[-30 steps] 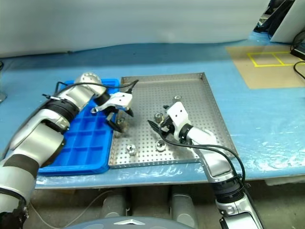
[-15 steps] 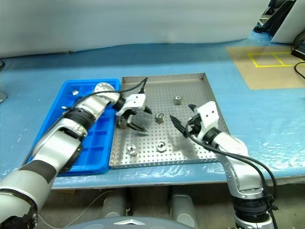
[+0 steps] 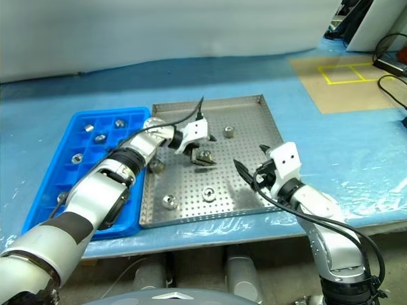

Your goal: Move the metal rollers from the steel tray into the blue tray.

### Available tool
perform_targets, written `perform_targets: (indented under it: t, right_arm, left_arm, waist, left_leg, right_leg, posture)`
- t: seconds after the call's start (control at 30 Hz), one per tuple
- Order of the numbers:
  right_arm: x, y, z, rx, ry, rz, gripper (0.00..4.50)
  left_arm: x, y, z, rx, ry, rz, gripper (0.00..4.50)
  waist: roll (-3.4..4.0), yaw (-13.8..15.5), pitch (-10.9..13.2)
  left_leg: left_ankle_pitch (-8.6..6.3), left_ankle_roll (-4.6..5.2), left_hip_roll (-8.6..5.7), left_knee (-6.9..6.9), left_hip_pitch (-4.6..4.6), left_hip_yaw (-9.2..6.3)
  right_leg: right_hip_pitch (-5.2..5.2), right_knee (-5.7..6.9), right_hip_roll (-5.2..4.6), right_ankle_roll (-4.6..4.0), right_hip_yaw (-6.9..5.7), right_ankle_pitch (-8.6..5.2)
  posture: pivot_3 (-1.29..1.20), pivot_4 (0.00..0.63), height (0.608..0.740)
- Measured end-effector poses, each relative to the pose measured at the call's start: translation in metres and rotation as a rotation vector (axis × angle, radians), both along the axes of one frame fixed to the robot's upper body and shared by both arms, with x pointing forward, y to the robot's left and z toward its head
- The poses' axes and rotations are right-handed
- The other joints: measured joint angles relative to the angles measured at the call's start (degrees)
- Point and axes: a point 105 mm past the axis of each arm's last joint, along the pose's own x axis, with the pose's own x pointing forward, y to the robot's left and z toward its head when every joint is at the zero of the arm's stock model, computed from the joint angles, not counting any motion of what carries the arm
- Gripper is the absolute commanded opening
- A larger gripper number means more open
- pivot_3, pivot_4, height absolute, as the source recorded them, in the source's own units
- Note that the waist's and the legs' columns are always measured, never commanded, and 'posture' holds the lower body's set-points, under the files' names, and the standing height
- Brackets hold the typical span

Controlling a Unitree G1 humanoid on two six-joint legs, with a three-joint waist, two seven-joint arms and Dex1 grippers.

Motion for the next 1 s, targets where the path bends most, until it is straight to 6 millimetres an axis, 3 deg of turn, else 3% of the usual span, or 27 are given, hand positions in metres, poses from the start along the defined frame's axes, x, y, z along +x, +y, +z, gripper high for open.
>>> perform_targets:
  t: [0.4,0.7,0.83,1.0]
  right_arm:
    - [0.005,-0.001,-0.002,-0.038,-0.007,-0.011,4.5]
    - [0.005,0.004,-0.003,-0.052,-0.013,-0.007,4.5]
    - [0.007,0.004,-0.001,-0.051,-0.022,-0.01,4.5]
    - [0.007,0.003,-0.001,-0.059,-0.023,-0.015,4.5]
  left_arm:
    - [0.002,0.015,-0.009,0.069,0.037,0.029,4.48]
    - [0.002,0.014,-0.008,0.068,0.031,0.029,4.48]
    - [0.002,0.011,-0.009,0.058,0.014,0.032,3.68]
    - [0.008,0.01,-0.008,0.053,-0.049,0.064,3.52]
  waist:
    - [0.0,0.02,0.0]
    - [0.0,0.02,0.0]
    - [0.0,0.05,0.0]
    - [0.01,0.01,0.0]
  left_leg:
    - [-0.05,0.09,-0.01,0.0,-0.05,0.0]
    - [-0.05,0.08,-0.02,0.01,-0.05,0.0]
    - [-0.06,0.1,-0.03,0.0,-0.06,0.0]
    - [-0.06,0.09,-0.03,0.04,-0.03,0.0]
  right_leg:
    - [-0.01,-0.07,-0.04,-0.01,-0.01,0.0]
    - [-0.01,-0.07,-0.06,0.0,-0.01,0.0]
    - [-0.01,-0.09,-0.07,0.0,-0.02,0.0]
    - [0.03,-0.08,-0.07,0.02,-0.01,0.01]
  posture:
    - [-0.54,0.15,0.74]
    - [-0.54,0.15,0.74]
    - [-0.54,0.15,0.74]
    - [-0.54,0.15,0.74]
